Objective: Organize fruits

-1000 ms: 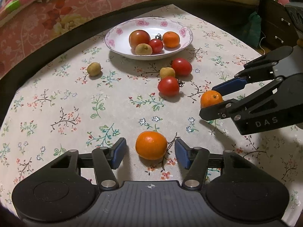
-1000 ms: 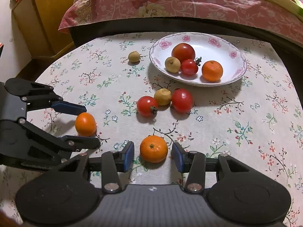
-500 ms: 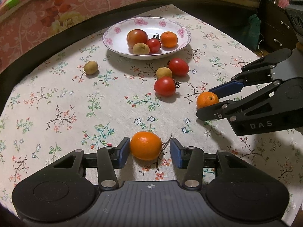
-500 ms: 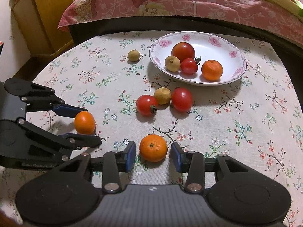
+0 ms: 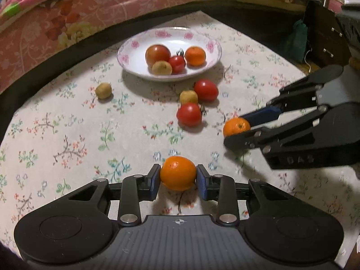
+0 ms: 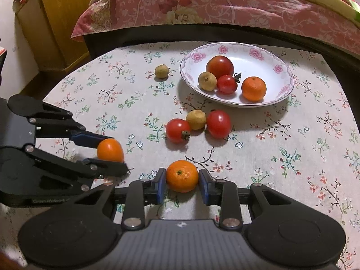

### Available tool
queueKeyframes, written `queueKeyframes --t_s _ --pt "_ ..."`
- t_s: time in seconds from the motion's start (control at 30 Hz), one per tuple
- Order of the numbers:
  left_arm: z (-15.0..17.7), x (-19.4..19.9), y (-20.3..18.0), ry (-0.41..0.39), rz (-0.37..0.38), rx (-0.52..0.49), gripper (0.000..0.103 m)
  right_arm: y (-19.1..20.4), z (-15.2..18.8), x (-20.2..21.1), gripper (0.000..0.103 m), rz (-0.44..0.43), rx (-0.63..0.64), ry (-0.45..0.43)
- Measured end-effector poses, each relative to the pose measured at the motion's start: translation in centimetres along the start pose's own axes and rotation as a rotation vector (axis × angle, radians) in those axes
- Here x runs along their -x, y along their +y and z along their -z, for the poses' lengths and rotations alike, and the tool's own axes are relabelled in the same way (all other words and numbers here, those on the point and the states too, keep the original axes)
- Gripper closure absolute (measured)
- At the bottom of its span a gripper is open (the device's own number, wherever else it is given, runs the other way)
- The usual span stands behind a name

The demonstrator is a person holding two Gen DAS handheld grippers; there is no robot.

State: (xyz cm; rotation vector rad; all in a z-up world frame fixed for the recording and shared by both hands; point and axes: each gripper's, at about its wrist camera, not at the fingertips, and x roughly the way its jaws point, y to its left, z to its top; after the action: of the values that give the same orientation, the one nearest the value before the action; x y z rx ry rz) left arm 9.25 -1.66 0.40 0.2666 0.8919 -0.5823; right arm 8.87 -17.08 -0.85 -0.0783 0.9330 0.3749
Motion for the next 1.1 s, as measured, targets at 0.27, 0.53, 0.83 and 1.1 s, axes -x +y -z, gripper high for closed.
queueKeyframes --t_s 0.27,0.53,0.83,1.1 --pt "-0.8 -0.1 -0.2 -0.023 0.008 -0.005 0.061 0.1 -0.4 0.5 0.074 -0.013 -0.01 -0.019" --pt "-1.3 -0.4 -0.1 -0.035 0.005 -0.002 0.061 -0.1 -0.6 0.9 0.074 -0.02 -0.021 -0.032" --pt "-2.1 -0.2 0.2 -0.051 -0.001 0.013 0.061 -0.2 -0.9 1.4 0.074 -0.032 -0.04 -0.047" --pt "-2.7 -0.2 0.2 -0.068 -0.005 0.019 0.061 -0.5 -1.4 1.8 0.074 -0.026 -0.058 -0.065"
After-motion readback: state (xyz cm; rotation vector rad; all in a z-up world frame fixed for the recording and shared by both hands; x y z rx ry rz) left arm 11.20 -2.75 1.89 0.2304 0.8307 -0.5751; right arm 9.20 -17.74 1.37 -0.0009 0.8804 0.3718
